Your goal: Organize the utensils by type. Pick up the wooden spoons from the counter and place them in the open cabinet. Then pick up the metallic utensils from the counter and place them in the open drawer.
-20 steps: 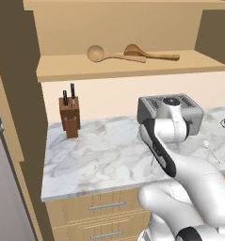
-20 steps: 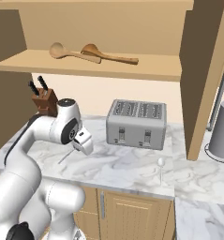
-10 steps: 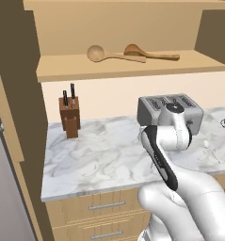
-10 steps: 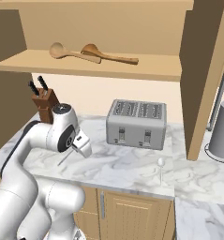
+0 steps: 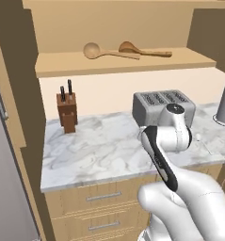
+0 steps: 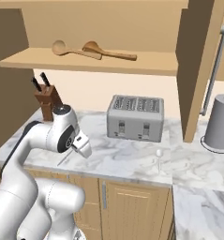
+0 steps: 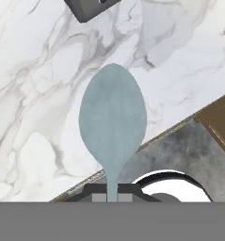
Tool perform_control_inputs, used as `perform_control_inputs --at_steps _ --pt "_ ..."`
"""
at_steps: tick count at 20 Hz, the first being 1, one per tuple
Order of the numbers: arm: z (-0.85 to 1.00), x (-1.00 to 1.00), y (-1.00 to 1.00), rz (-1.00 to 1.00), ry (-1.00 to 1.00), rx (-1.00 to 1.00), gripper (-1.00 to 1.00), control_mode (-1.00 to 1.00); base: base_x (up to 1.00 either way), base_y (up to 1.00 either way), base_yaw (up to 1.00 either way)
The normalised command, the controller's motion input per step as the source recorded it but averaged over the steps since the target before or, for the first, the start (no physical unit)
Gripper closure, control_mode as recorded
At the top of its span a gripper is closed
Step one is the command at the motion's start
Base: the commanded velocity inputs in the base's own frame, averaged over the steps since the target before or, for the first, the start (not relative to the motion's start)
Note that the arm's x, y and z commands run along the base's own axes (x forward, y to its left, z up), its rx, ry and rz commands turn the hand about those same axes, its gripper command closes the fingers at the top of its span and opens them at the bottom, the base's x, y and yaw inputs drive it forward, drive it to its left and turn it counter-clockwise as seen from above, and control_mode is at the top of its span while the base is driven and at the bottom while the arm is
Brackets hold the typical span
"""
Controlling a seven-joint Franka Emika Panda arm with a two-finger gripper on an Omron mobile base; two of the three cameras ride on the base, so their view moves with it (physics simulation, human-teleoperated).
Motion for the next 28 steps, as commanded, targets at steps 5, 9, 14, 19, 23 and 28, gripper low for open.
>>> perform_control_inputs --at_steps 5,9,14,19,23,28 --pt "0.0 0.0 0.0 0.0 0.0 0.0 1.0 1.0 -0.46 0.13 -0.4" --pt "0.0 0.0 0.0 0.0 0.0 0.0 1.0 1.0 -0.42 0.17 -0.4" --pt "0.0 0.0 0.0 0.0 0.0 0.0 1.0 1.0 -0.38 0.34 -0.38" --pt "0.0 0.0 0.0 0.0 0.0 0.0 1.0 1.0 -0.45 0.23 -0.54" --pt "0.0 0.0 0.0 0.0 0.0 0.0 1.0 1.0 -0.37 0.13 -0.66" --pt "0.0 0.0 0.0 0.0 0.0 0.0 1.0 1.0 -0.13 0.02 -0.76"
